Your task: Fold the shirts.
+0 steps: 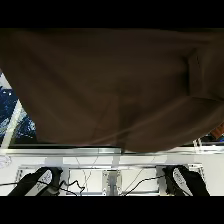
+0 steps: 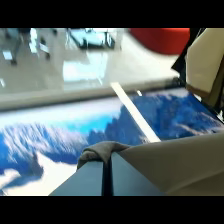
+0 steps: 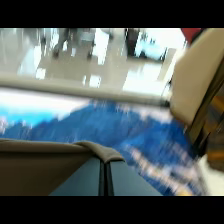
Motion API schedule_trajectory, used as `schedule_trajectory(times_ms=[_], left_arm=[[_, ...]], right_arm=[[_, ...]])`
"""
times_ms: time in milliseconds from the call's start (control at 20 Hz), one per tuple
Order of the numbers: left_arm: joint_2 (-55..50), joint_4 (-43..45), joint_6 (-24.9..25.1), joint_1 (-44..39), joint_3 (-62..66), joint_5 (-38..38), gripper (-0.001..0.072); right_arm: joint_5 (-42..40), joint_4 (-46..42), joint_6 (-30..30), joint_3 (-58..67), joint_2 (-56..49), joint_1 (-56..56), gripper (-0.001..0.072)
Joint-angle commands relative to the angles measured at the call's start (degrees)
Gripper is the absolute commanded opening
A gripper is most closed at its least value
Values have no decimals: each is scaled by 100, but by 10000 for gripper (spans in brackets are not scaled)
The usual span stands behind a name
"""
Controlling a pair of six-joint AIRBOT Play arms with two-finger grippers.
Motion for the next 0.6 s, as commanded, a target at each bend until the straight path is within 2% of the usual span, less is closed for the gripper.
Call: schedule_trajectory(times_ms=[0,250,400,550], left_arm=[[-586,-289,-125,-4,-555,-92,6],[-1834,-356,17,-4,-1596,-363,9],[-2813,-358,278,-4,-1768,-87,9],[-3746,-363,474,-4,-1768,586,10]], right_arm=[[151,280,203,-177,-901,0,22],[-50,1534,197,-844,-2649,7,24],[-739,1631,197,-1161,-3639,146,24],[-1670,1631,199,-1305,-4513,404,24]])
